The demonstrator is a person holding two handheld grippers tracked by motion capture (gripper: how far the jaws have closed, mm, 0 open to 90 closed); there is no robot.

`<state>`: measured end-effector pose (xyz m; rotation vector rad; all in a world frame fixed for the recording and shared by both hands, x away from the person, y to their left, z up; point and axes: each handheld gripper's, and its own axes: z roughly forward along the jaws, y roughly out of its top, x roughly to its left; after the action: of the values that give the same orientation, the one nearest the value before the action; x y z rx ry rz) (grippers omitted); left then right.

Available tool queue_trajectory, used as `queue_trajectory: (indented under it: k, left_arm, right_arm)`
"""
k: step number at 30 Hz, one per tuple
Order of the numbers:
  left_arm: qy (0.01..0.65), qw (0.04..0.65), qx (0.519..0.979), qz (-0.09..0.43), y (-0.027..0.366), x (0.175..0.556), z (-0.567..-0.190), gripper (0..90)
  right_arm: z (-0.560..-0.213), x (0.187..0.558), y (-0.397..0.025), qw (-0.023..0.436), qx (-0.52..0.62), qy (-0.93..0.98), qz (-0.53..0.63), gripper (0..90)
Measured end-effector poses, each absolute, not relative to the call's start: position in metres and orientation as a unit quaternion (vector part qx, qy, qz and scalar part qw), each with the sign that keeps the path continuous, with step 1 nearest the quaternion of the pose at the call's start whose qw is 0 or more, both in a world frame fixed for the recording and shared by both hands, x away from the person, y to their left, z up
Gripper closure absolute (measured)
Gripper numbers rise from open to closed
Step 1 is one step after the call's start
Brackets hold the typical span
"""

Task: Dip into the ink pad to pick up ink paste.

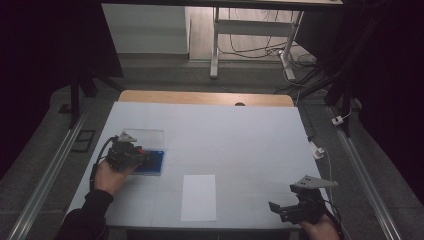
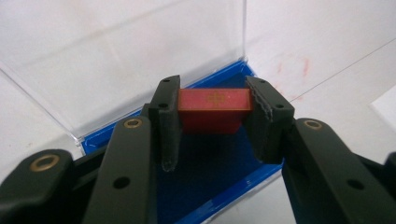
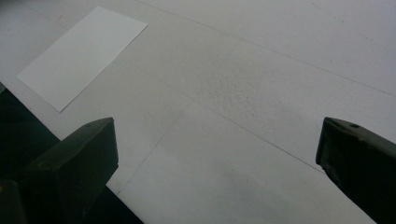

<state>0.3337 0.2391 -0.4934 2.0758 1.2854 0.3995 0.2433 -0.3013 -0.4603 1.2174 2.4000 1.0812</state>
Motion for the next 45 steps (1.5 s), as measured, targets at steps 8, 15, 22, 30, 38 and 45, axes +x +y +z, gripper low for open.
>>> queue_trajectory:
  k: [8,15,22,30,38,45]
  left_arm:
    - [0.482,0.316,0.803,0.151,0.238,0.328,-0.487,58.6]
    - [0.478,0.302,0.807,0.173,0.24,0.323,-0.484,58.6]
    - [0.501,0.32,0.789,0.151,0.252,0.324,-0.49,58.6]
    - [0.503,0.323,0.789,0.142,0.254,0.327,-0.497,58.6]
    - [0.49,0.297,0.806,0.147,0.246,0.329,-0.502,58.7]
    - [0.476,0.289,0.815,0.158,0.243,0.328,-0.505,59.0]
  right_arm:
    - [-0.46,0.243,-0.301,0.121,0.416,0.821,0.371,0.0]
    - [-0.46,0.243,-0.301,0.122,0.416,0.821,0.372,0.0]
    - [-0.46,0.243,-0.301,0.123,0.415,0.823,0.369,0.0]
    - [-0.46,0.243,-0.301,0.123,0.414,0.823,0.369,0.0]
    - [-0.46,0.243,-0.301,0.124,0.413,0.823,0.369,0.0]
    - [-0.46,0.242,-0.3,0.124,0.413,0.824,0.368,0.0]
